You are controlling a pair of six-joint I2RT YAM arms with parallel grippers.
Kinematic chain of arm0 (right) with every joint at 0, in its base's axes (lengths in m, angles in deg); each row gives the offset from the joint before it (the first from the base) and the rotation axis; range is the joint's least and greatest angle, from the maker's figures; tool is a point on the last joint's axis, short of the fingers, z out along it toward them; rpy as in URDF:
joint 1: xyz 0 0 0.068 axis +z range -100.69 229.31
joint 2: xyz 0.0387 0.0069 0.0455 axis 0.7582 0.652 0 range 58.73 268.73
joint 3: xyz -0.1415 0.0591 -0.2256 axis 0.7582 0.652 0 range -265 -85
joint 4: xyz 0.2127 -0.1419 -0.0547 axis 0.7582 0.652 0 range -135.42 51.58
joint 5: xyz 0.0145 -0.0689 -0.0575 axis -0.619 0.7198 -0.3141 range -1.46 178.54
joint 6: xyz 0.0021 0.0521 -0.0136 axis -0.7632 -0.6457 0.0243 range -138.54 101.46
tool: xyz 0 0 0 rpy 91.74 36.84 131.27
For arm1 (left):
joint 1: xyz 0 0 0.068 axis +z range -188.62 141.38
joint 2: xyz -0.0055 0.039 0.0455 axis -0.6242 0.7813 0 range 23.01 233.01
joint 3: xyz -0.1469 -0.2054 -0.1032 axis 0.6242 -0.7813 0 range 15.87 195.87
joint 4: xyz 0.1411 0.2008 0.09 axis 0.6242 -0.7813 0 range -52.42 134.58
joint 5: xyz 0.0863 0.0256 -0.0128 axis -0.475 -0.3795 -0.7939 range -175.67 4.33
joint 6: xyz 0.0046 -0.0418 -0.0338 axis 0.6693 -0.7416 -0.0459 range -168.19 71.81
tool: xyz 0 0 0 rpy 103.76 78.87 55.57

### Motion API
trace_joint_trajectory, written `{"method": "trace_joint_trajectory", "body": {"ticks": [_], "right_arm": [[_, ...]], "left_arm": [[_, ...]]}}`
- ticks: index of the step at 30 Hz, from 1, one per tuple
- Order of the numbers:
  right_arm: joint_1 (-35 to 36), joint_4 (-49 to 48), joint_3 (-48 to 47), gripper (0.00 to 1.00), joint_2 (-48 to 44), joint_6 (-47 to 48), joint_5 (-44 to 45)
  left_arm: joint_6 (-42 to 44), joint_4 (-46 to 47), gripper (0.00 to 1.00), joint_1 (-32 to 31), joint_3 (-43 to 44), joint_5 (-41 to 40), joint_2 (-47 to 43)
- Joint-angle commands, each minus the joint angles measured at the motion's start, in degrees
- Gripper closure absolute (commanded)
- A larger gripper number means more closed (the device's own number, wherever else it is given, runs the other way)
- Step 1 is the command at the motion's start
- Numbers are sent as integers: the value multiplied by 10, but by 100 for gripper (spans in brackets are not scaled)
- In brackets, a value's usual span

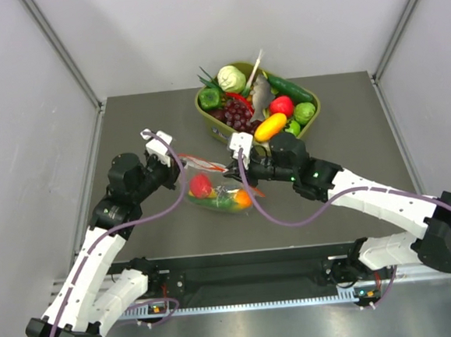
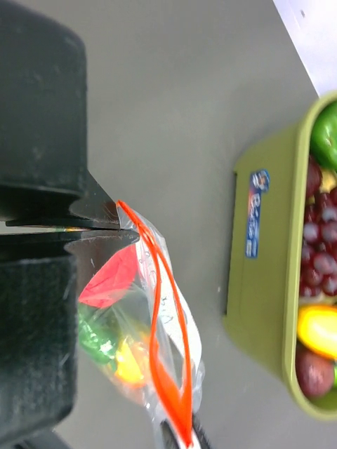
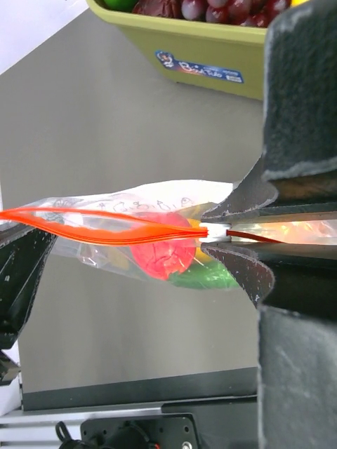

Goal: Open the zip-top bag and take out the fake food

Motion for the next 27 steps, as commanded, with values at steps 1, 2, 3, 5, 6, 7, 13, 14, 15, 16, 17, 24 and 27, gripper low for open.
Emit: {"method": "trace_joint_trajectory", "body": {"ticks": [1, 2, 3, 5, 6, 7, 13, 14, 15, 16, 17, 24, 27], "right_arm": [[-7, -41, 1, 100, 11, -16, -35], [-6, -43, 2, 100, 15, -18, -37], [-7, -44, 2, 100, 19, -20, -41], [-8, -43, 2, 100, 28, -20, -42], [-8, -44, 3, 100, 30, -20, -43], [-8, -45, 5, 100, 30, -21, -42], [-9, -54, 9, 100, 42, -25, -53], [-9, -54, 8, 100, 45, -26, -56], [-8, -56, 9, 100, 46, -27, -60], [-9, -58, 10, 100, 49, -28, -61], [-9, -59, 11, 100, 52, -31, -63], [-9, -66, 23, 100, 57, -41, -77], [-9, -61, 25, 100, 58, -42, -82]], "left_arm": [[7, 24, 100, 14, -9, -98, 0], [7, 25, 100, 14, -10, -104, 1], [8, 25, 100, 14, -12, -113, -1], [6, 27, 100, 15, -15, -154, 0], [6, 27, 100, 15, -16, -185, 3], [6, 27, 100, 15, -16, -201, 5], [1, 26, 100, 23, -17, -289, 14], [0, 26, 100, 24, -18, -296, 16], [0, 27, 100, 25, -19, -308, 19], [0, 24, 100, 27, -18, -311, 22], [-2, 22, 100, 28, -15, -317, 24], [-16, 20, 100, 36, -14, -379, 37], [-20, 15, 100, 40, -13, -398, 42]]}}
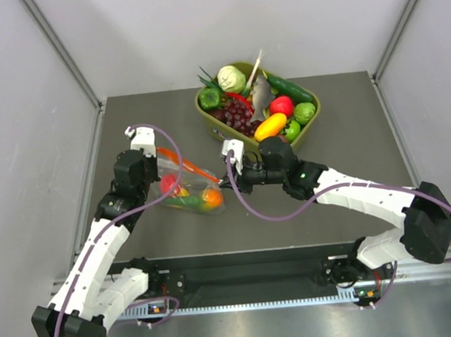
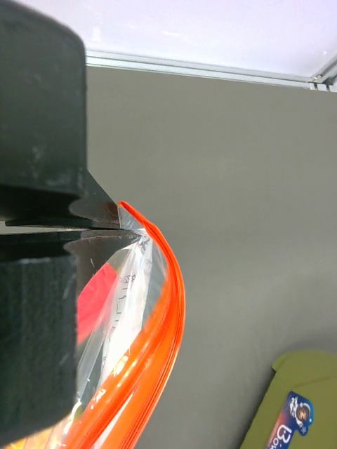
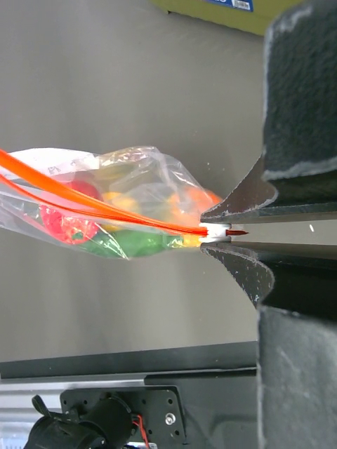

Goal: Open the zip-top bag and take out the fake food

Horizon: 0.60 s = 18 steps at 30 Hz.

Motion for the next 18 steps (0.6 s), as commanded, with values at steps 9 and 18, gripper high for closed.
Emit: {"method": "trace_joint_trajectory", "body": {"ticks": [9, 18], "right_arm": [[-5, -35, 6, 95, 33, -24, -61], [-6, -42, -79, 48, 46, -40, -67]], "left_arm": [[-7, 10, 100, 30, 10, -34, -1], [16, 36, 100, 29, -10, 104, -52]]}}
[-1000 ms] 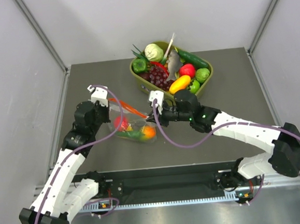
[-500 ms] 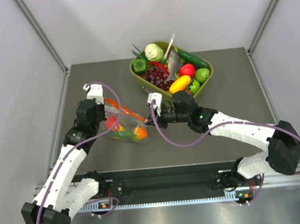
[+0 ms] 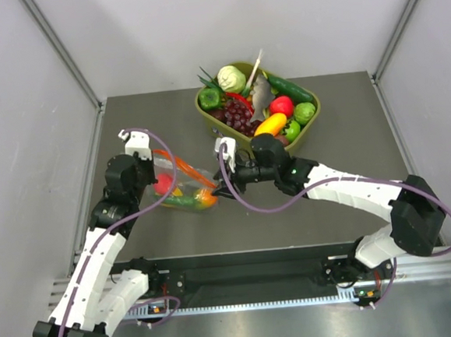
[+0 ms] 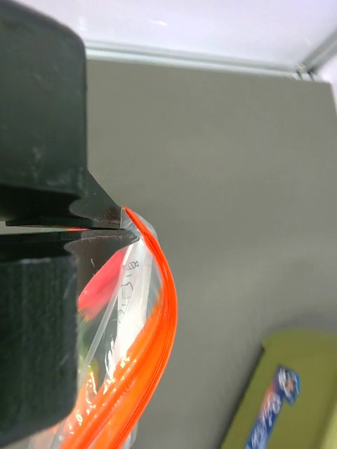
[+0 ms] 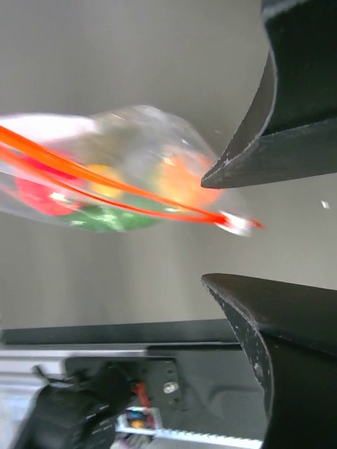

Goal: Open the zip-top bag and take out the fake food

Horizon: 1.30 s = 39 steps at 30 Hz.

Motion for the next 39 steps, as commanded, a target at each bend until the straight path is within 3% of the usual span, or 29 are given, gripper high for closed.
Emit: {"method": "trace_joint_trajectory", "body": {"ticks": [1, 4, 8, 11, 18, 28, 39], "right_arm": [[-6, -25, -78, 48, 11, -7, -19], [-8, -18, -99, 45, 18, -8, -34], [-15, 61, -175, 38, 33, 28, -6], [-28, 73, -223, 28, 46, 27, -5], [-73, 19, -286, 25, 105, -39, -82], [-78, -16, -344, 25, 203, -94, -136], [-78, -17, -300, 23, 166, -93, -119]], "left_arm": [[15, 39, 100, 2, -4, 70, -20], [17, 45, 100, 2, -8, 108, -26], [24, 49, 100, 2, -10, 180, -23], [29, 51, 100, 2, -12, 258, -28], [24, 56, 100, 2, -10, 410, -15], [17, 66, 100, 2, -16, 446, -30], [3, 69, 100, 2, -10, 515, -21]]}}
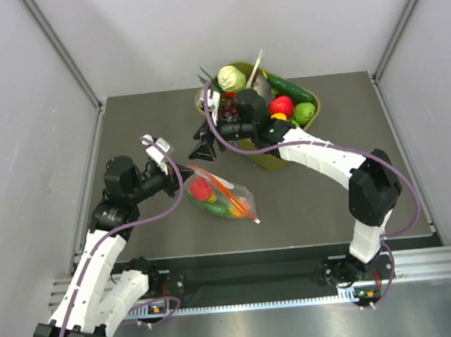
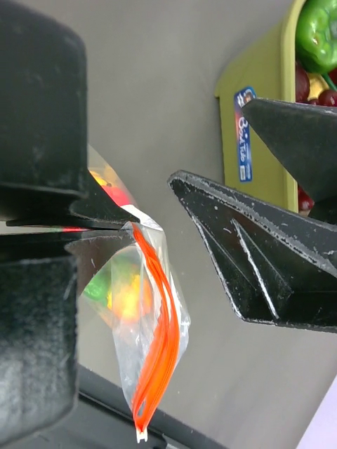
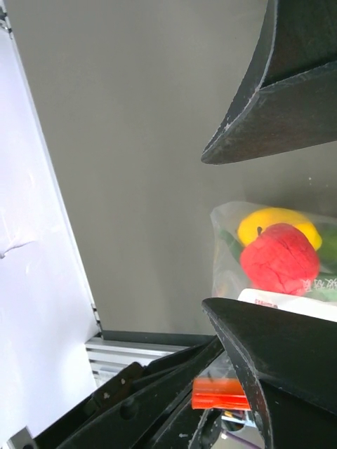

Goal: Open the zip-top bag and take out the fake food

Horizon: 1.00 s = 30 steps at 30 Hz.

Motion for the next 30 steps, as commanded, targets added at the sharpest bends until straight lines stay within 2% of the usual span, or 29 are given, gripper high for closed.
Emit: {"method": "trace_joint_trajectory", "body": {"ticks": [1, 6, 10, 16, 20, 30], "right_arm": [[2, -33, 8, 23, -40, -4, -9], [9, -37, 50, 24, -66, 2, 1], [8, -14, 86, 24, -111, 17, 29], [8, -2, 148, 24, -227, 49, 163], [16, 18, 185, 24, -293, 47, 193], [69, 57, 264, 29, -315, 28, 278]], "left_arm": [[-6, 37, 100, 2, 2, 36, -7], [-10, 43, 100, 2, 0, 43, -9], [-8, 39, 100, 2, -1, 15, 0], [-3, 28, 100, 2, 3, -5, 17], [-3, 26, 100, 2, 4, -15, 14], [-5, 30, 100, 2, 2, -12, 12]]}}
